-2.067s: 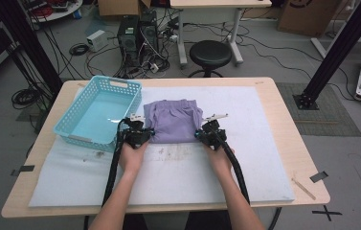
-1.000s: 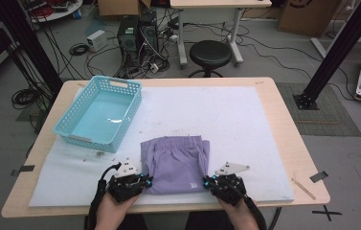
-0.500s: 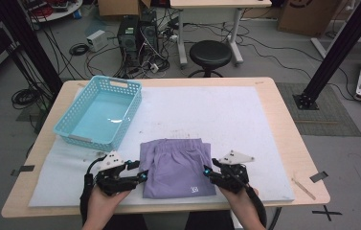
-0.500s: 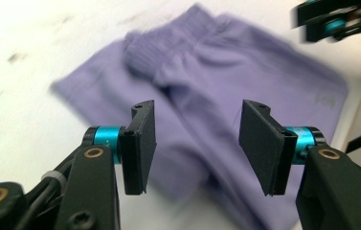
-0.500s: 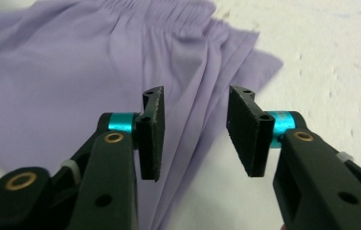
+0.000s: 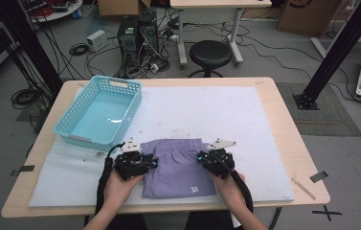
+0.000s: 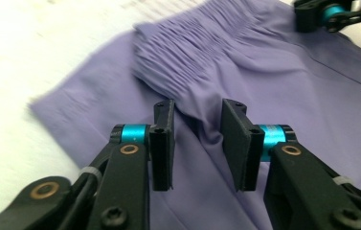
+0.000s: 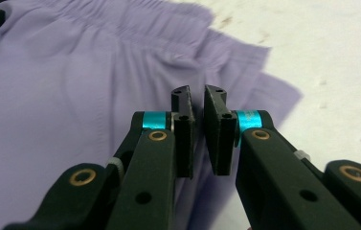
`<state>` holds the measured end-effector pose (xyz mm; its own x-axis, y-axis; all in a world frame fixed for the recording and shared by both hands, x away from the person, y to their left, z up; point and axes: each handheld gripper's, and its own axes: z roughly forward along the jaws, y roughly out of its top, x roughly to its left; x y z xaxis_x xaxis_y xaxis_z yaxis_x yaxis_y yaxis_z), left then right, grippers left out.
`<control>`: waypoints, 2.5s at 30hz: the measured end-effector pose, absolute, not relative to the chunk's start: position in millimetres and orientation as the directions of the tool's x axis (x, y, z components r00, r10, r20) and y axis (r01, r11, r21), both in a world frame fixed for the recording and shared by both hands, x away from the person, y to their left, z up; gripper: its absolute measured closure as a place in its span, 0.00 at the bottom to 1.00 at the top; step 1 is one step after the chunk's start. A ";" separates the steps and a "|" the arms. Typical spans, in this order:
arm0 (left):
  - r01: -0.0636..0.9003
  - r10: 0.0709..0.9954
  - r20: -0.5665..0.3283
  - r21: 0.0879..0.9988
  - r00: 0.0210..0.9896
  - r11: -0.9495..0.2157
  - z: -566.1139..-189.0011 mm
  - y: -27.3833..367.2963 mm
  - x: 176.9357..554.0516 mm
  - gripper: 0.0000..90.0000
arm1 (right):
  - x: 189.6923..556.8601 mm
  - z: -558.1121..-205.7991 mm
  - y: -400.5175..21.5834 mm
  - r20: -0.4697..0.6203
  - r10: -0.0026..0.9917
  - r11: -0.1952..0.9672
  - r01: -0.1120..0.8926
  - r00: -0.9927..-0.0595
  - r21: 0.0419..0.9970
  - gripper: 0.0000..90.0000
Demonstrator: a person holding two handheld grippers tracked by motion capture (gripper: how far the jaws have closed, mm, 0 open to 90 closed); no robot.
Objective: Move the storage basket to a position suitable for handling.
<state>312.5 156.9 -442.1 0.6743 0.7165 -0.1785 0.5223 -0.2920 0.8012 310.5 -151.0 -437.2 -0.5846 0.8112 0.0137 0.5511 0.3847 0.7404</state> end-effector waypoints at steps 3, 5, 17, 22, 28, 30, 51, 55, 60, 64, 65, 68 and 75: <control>0.515 0.743 -0.163 0.813 0.650 -0.272 -439.1 161.1 308.1 0.59 | 310.9 -434.6 -157.8 0.030 0.834 0.348 0.567 -0.551 0.746 0.71; 0.493 0.750 -0.143 0.829 0.646 -0.266 -435.2 168.8 294.6 0.53 | 305.9 -431.8 -164.2 0.051 0.833 0.330 0.568 -0.551 0.754 0.64; 0.570 0.754 -0.180 0.767 0.632 -0.294 -449.9 172.6 254.4 0.41 | 249.1 -450.7 -173.0 0.137 0.810 0.319 0.624 -0.570 0.713 0.42; 0.549 0.736 -0.166 0.774 0.657 -0.315 -451.5 166.6 253.2 0.67 | 248.1 -449.9 -175.4 0.122 0.808 0.331 0.616 -0.577 0.715 0.79; 0.558 0.709 -0.199 0.766 0.677 -0.318 -451.2 170.3 247.0 0.88 | 238.9 -448.0 -173.6 0.129 0.774 0.360 0.598 -0.620 0.716 0.98; 0.561 0.701 -0.209 0.765 0.681 -0.317 -450.9 172.7 244.4 0.89 | 234.9 -447.8 -176.1 0.145 0.772 0.352 0.607 -0.618 0.713 0.98; 0.380 0.937 -0.089 0.924 0.339 -0.050 -414.1 284.7 256.4 0.37 | 260.4 -419.9 -194.0 0.126 0.814 0.246 0.533 -0.567 0.809 0.62; 0.420 0.949 -0.144 0.907 0.281 0.013 -421.7 300.1 267.8 0.34 | 264.3 -419.9 -194.2 0.124 0.815 0.244 0.528 -0.567 0.814 0.61; 0.451 0.948 -0.203 0.889 0.246 0.073 -424.4 308.1 284.5 0.34 | 263.4 -418.7 -194.7 0.118 0.816 0.242 0.520 -0.567 0.819 0.61; 0.454 0.940 -0.234 0.885 0.246 0.101 -426.1 310.7 289.9 0.31 | 262.5 -417.2 -196.1 0.109 0.818 0.242 0.510 -0.564 0.825 0.61; 0.456 0.939 -0.240 0.884 0.245 0.107 -426.0 310.7 290.5 0.31 | 262.5 -417.2 -196.2 0.111 0.818 0.240 0.511 -0.564 0.825 0.61; 0.456 0.936 -0.263 0.880 0.235 0.132 -426.1 310.9 290.6 0.30 | 262.6 -417.5 -194.8 0.109 0.816 0.244 0.509 -0.568 0.826 0.61; 0.449 0.938 -0.250 0.885 0.239 0.121 -425.1 307.3 288.8 0.30 | 276.5 -401.5 -164.5 0.085 0.773 0.254 0.429 -0.629 0.867 0.60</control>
<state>288.8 307.3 -425.1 0.2386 0.9384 -0.2499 0.4494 0.1214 0.8850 276.5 -164.5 -401.5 -0.6292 0.7726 0.0846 0.4289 0.2544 0.8668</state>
